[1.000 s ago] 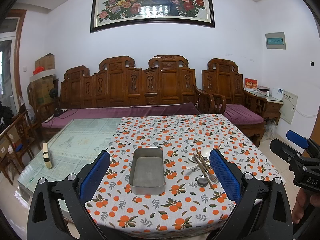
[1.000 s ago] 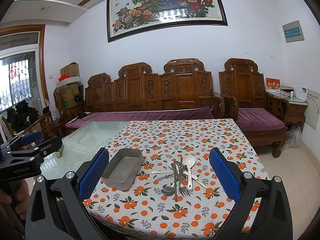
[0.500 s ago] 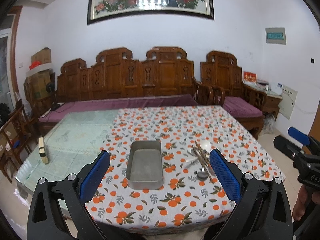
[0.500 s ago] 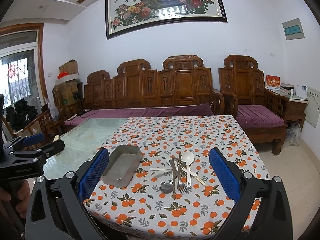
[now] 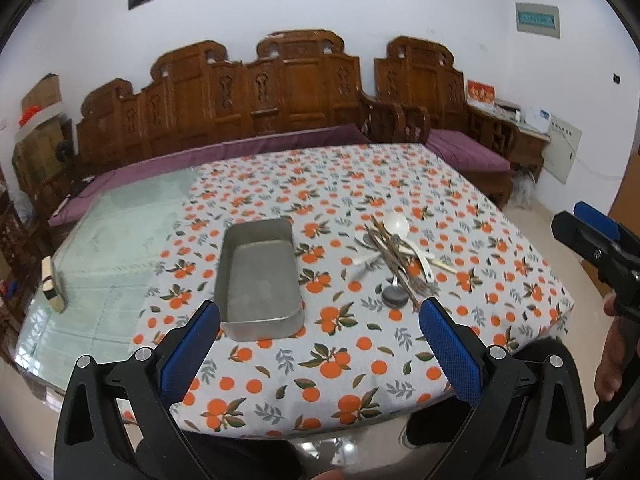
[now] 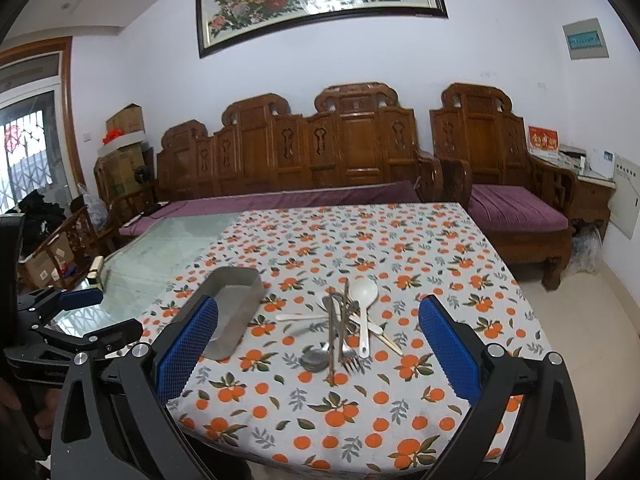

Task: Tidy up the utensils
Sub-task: 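Move the left gripper to the utensil pile and grasp the white plastic fork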

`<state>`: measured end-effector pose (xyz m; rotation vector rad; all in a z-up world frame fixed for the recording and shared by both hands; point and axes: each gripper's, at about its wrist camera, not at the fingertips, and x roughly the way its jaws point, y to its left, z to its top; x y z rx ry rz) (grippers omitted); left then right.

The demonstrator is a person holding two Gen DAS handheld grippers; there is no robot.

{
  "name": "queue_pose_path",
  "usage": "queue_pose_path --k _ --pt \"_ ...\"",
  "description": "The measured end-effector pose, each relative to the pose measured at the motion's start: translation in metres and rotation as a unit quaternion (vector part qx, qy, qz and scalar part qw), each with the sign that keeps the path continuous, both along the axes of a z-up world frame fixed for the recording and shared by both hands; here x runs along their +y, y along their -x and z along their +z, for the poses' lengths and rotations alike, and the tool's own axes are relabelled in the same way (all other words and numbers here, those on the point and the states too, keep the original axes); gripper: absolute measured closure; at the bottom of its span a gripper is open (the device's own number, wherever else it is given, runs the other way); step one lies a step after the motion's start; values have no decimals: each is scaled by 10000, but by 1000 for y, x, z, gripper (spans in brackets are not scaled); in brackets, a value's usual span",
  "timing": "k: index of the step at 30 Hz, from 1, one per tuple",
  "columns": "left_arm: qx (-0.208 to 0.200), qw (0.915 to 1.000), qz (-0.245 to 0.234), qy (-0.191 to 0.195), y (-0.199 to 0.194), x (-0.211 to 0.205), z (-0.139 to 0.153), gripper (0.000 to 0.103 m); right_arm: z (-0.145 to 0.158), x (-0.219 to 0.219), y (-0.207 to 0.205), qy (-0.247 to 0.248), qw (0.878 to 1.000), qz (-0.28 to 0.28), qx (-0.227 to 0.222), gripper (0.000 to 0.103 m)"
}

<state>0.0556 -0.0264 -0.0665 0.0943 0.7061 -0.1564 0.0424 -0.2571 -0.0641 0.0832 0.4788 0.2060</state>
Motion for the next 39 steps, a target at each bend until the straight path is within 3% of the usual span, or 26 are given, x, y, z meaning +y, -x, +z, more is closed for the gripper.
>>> queue_pose_path --k 9,15,27,30,39 --pt "223 9995 -34 -202 -32 -8 -20 6 -36 -17 -26 16 9997 -72 217 6" --pt "368 9987 -345 5 -59 -11 -30 6 -63 -28 -57 71 9985 -50 532 20" --pt "330 9981 -511 -1 -117 -16 -40 6 -103 -35 -132 232 9945 0 1026 45" --pt "426 9976 -552 4 -133 -19 -48 6 -113 -37 -152 117 9931 125 1163 49" --pt "709 9954 -649 45 -166 -32 -75 7 -174 -9 -204 -77 9792 848 1841 77"
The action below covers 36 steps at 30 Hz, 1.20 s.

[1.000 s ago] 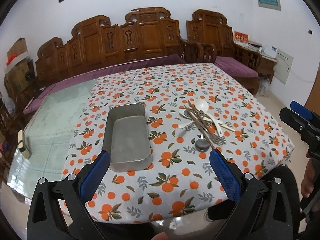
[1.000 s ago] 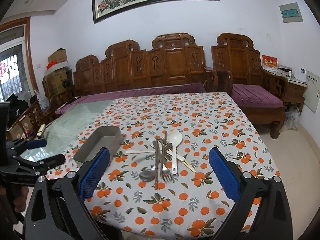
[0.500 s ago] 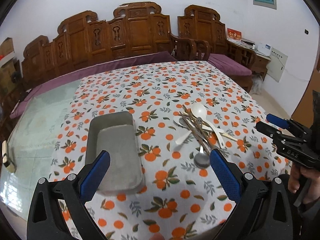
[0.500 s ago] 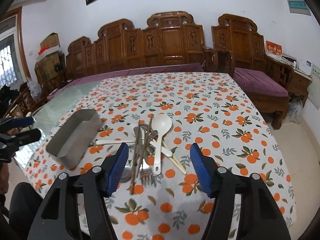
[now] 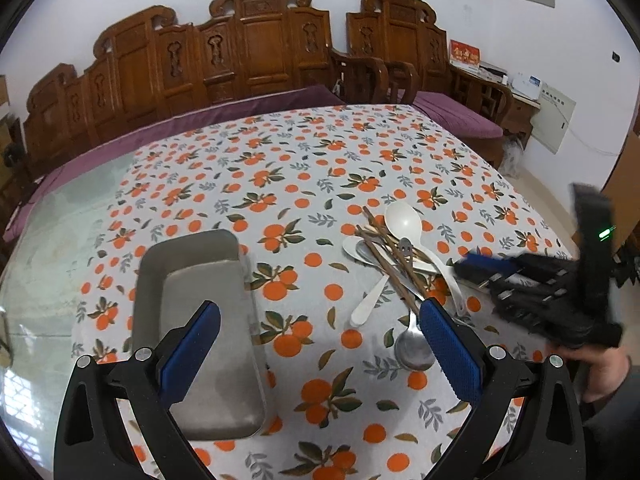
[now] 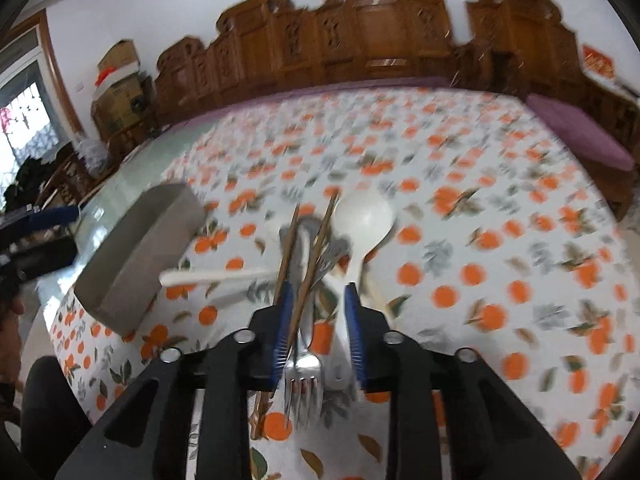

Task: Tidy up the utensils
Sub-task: 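Move the left gripper to the utensil pile and grasp the white plastic fork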

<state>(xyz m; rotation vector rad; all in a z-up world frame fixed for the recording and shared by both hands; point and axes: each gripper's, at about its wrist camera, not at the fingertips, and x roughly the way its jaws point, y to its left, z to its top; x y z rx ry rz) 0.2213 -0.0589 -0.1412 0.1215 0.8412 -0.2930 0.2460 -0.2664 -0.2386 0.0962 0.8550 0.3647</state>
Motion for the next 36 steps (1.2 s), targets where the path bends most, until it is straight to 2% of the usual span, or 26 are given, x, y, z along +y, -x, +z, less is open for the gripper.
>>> queue_pose_path --k 1,2,3,5,10,17,19,23,29,36 --pt "19 10000 -16 -19 -2 -2 -3 7 -8 2 -3 -16 9999 42 90 78" --pt "35 10000 -27 -35 -4 -4 -4 7 -15 4 -6 -65 9998 90 162 86" --pt "56 10000 -39 -47 -7 -6 -7 7 -18 5 -7 -184 9995 143 199 88" --pt "104 9999 -33 -71 -12 -9 -12 7 -21 5 -10 -273 9990 142 310 87" --pt "189 9998 2 -89 -19 -12 -18 7 -14 8 -10 -362 9986 286 239 85" --pt "309 9994 70 -100 -25 -14 -27 8 -26 12 -18 -174 9982 302 484 85" --pt "344 9993 67 -86 -28 -15 -28 13 -27 11 -18 -190 9980 303 525 85" --pt "523 9986 16 -22 -37 -19 -34 21 -26 7 -16 -231 9979 288 536 96" --pt "922 9956 -130 123 -51 -32 -50 33 -17 -10 -12 -505 9979 124 388 97" --pt "1465 9878 -151 498 -65 -41 -72 65 -14 -21 -10 -556 9980 -22 313 97"
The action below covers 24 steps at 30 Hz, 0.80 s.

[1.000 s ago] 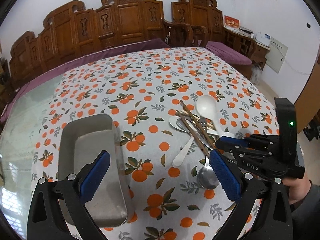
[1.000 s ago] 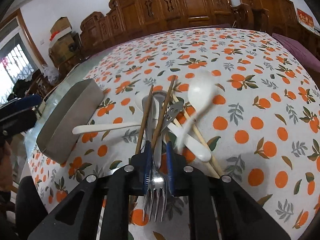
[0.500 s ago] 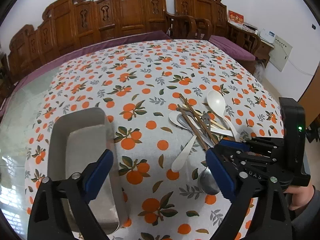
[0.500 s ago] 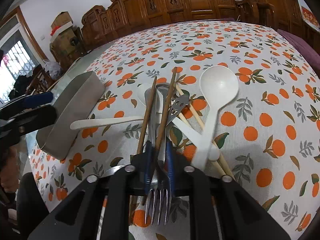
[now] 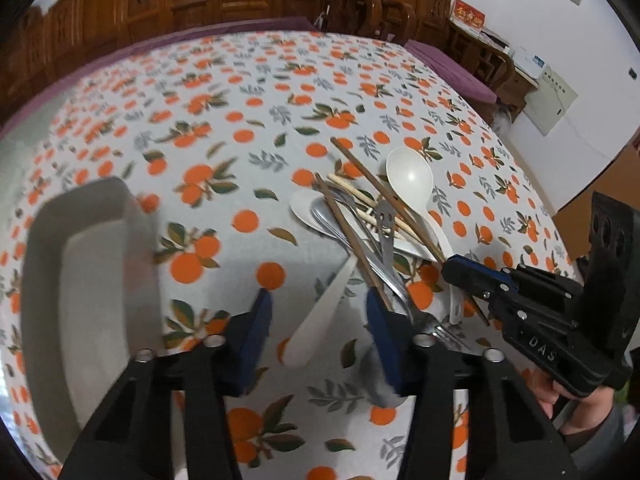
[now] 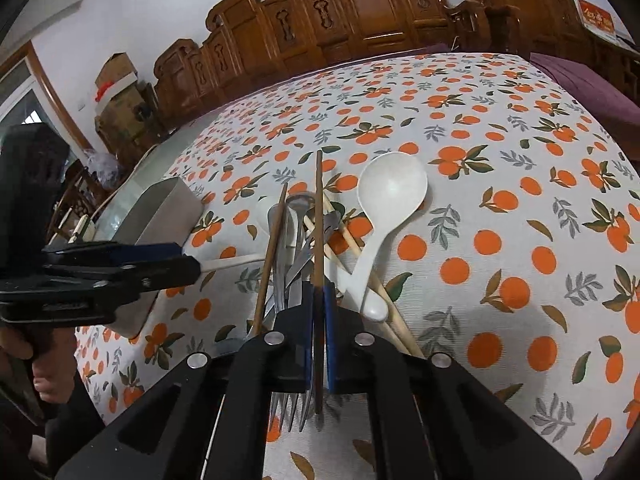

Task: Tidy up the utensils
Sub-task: 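Move the left gripper to the utensil pile and grasp the white plastic fork, then carry the white fork into the grey tray and release it with the left gripper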

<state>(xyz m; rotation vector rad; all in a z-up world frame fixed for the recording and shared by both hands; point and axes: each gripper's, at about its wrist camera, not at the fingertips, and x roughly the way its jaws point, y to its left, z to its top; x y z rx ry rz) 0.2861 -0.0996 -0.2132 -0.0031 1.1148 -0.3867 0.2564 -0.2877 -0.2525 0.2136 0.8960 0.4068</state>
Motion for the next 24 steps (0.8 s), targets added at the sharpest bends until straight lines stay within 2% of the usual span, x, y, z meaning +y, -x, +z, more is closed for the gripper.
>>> queue_pose_path --k 5,11,13,17,24 --pt "192 9998 67 37 -4 -2 -9 76 2 1 1 8 10000 26 -61 97" --pt "161 9998 -56 45 1 -6 -6 84 3 1 1 22 10000 18 -76 97" --pt "109 9998 -141 12 5 -9 -3 91 4 2 2 31 9999 27 -94 97" --pt "-255 9989 -214 -329 16 -19 13 92 4 1 2 24 9999 6 -99 97" --pt "-689 9964 -209 -449 24 -17 45 92 5 2 4 6 9999 10 -134 97"
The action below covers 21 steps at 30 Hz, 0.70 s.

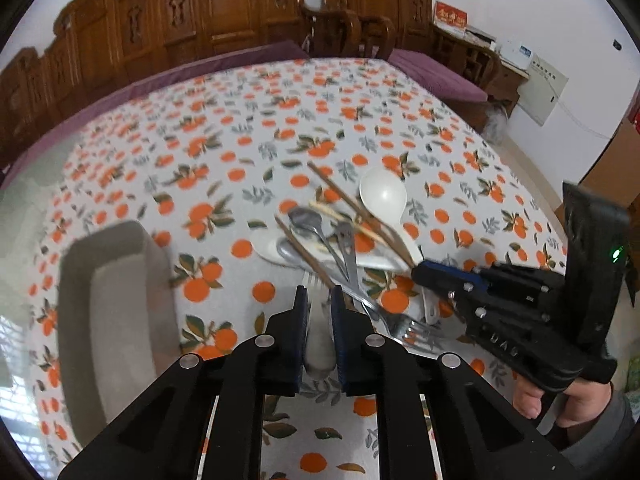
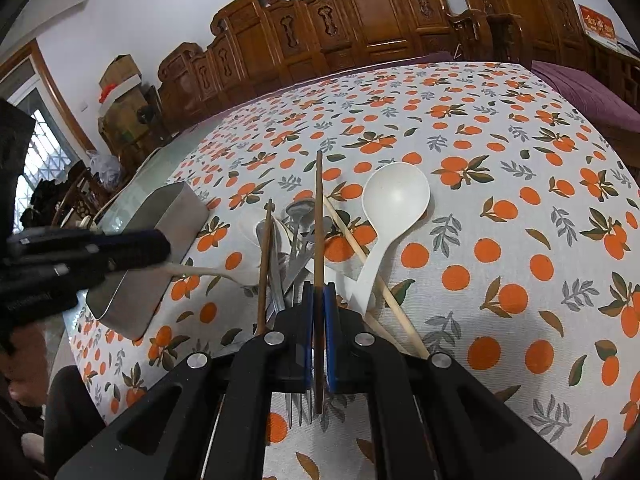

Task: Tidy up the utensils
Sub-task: 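Carry the white fork into the grey tray and release it with the left gripper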

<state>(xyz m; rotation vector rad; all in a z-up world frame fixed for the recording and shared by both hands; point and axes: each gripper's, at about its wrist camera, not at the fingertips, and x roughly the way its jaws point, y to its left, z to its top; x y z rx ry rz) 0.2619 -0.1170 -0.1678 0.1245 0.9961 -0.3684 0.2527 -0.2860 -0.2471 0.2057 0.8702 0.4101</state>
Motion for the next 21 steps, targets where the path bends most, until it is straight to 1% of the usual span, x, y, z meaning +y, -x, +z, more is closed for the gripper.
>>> queue_pose_path --k 4,9,14,21 --pt "-96 9999 -13 -61 -1 0 13 92 1 1 1 -3 10000 11 -12 97" --pt "-324 9994 -50 -132 8 2 33 92 2 1 2 -19 10000 22 -6 97" --pt "-468 9987 -15 -179 18 9 42 92 5 6 9 -17 10000 64 -15 97" --pt "-646 9976 186 -175 31 35 54 92 26 22 23 42 9997 182 -138 97"
